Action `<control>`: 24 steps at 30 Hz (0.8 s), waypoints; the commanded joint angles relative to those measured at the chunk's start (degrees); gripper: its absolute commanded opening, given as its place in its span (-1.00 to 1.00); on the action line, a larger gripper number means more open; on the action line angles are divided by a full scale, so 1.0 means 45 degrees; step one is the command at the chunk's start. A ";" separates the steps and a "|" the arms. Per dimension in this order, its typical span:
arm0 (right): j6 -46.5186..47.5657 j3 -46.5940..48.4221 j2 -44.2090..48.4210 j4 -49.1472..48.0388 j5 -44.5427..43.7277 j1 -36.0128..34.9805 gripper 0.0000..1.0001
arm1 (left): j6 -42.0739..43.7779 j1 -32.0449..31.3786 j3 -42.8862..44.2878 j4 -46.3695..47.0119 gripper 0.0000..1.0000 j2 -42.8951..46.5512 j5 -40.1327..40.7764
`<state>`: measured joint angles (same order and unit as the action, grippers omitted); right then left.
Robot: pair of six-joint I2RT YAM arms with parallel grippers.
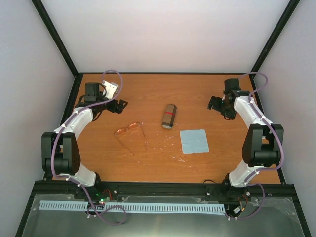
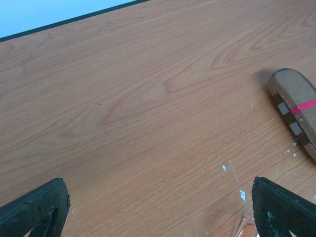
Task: Organize the sunglasses
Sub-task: Move the sunglasses case at the center of the board.
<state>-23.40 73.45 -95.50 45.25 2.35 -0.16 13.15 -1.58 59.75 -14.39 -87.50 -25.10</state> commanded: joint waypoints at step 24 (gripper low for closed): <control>0.0610 1.1871 -0.9034 0.6561 0.2233 -0.6193 1.00 | 0.1764 -0.0302 0.2256 -0.0939 0.92 -0.1523 0.0116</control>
<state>-19.31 124.27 -133.82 69.71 11.42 -27.09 19.57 -2.85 69.69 -17.37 -94.65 -25.30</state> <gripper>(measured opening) 0.999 0.960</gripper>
